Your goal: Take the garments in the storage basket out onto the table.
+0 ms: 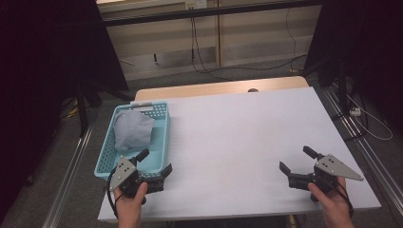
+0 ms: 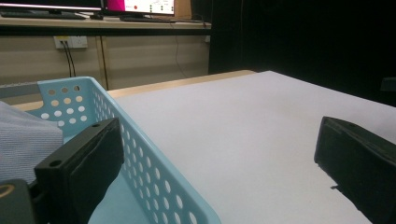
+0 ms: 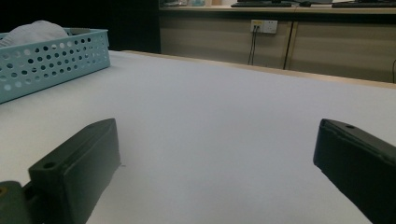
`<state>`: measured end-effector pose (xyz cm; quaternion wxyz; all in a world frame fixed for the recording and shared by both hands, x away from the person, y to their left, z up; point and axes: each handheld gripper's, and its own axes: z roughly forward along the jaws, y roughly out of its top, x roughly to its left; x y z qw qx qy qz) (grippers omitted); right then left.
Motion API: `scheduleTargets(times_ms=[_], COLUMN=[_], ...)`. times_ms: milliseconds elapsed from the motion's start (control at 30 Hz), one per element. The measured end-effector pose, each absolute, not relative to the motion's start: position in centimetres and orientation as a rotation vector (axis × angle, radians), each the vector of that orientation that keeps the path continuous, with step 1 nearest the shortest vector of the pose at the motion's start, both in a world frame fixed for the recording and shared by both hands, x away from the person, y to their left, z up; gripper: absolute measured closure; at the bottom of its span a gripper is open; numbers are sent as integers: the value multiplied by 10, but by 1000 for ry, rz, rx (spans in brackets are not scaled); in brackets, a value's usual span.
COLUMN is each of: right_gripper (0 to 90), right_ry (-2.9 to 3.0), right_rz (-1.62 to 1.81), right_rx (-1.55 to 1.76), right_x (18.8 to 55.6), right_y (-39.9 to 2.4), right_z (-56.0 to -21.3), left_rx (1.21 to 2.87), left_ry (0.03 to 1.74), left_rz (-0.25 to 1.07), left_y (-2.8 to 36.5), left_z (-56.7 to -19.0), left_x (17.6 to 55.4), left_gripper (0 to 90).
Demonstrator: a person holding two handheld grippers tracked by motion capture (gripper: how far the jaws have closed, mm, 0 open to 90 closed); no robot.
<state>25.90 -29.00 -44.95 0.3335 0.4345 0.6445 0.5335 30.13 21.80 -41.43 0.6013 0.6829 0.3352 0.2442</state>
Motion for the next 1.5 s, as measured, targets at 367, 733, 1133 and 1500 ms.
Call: scheduleTargets(times_ms=[367, 733, 1133, 1500], right_gripper=[0, 0, 0, 1], right_ry=[1674, 1693, 1702, 1727], right_rz=[1400, 1409, 1436, 1442], right_rx=[1132, 1111, 1106, 1082], right_x=[255, 252, 254, 261], right_y=[-294, -293, -292, -288], right_z=[-449, -449, -448, -450], left_rx=[1583, 1581, 1611, 1624], left_ry=[772, 764, 778, 755], left_rz=[554, 547, 544, 555], left_y=[215, 216, 218, 221], left_z=[-412, -397, -385, -374], left_x=[304, 306, 311, 319], left_gripper=[18, 18, 18, 19])
